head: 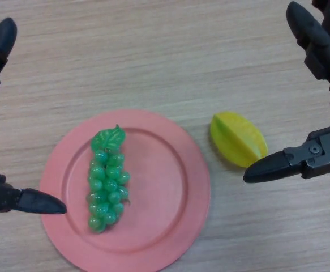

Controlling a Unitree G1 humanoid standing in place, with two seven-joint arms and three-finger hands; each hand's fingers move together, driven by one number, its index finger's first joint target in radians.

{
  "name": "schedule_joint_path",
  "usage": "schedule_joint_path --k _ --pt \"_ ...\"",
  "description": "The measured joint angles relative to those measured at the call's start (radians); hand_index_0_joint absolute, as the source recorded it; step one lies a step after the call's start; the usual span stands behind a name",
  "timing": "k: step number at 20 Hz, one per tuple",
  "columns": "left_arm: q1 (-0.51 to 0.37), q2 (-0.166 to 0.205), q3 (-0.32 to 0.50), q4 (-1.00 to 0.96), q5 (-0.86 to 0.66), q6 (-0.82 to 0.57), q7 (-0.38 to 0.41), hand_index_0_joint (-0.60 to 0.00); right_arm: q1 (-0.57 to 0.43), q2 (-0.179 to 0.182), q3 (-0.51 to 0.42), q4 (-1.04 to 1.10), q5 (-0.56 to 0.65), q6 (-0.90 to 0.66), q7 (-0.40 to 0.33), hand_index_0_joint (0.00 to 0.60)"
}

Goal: Pick up the green grapes and place it on the plate

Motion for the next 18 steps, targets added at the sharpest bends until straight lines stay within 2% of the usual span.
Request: schedule_joint_path --k 2,4,6,7,9,11,13,17,18 --pt "-0.011 0.018 -0.002 0.012 -0.028 0.026 0.036 0.000 -0.001 0.000 0.003 0.000 0.000 0.000 -0.008 0.000" --pt "-0.033 0.062 -0.001 0.035 -0.012 0.038 0.108 0.000 -0.003 0.000 0.026 0.000 0.001 0.000 -0.044 0.000" --pt "-0.039 0.064 0.001 0.033 -0.002 0.049 0.114 0.000 -0.003 -0.011 0.033 0.000 0.018 0.000 -0.065 0.000" --pt "-0.039 0.064 0.007 0.021 -0.032 0.084 0.116 0.000 -0.001 -0.027 0.033 0.000 0.036 -0.001 -0.075 0.000" --pt "-0.038 0.065 0.011 -0.013 -0.119 0.162 0.171 0.000 0.005 -0.055 0.034 0.000 0.077 -0.007 -0.111 0.000" --pt "-0.038 0.088 0.011 -0.036 -0.136 0.174 0.193 0.000 0.011 -0.094 0.034 0.000 0.143 -0.019 -0.161 0.000" --pt "-0.049 0.105 0.011 -0.048 -0.135 0.183 0.192 0.000 0.012 -0.126 0.037 0.000 0.201 -0.027 -0.191 0.000" --pt "-0.052 0.106 0.011 -0.050 -0.056 0.183 0.160 0.000 0.014 -0.182 0.060 0.000 0.237 -0.059 -0.239 0.000" --pt "-0.055 0.106 0.011 -0.051 -0.056 0.183 0.155 0.000 0.022 -0.205 0.067 0.000 0.261 -0.094 -0.253 0.000"
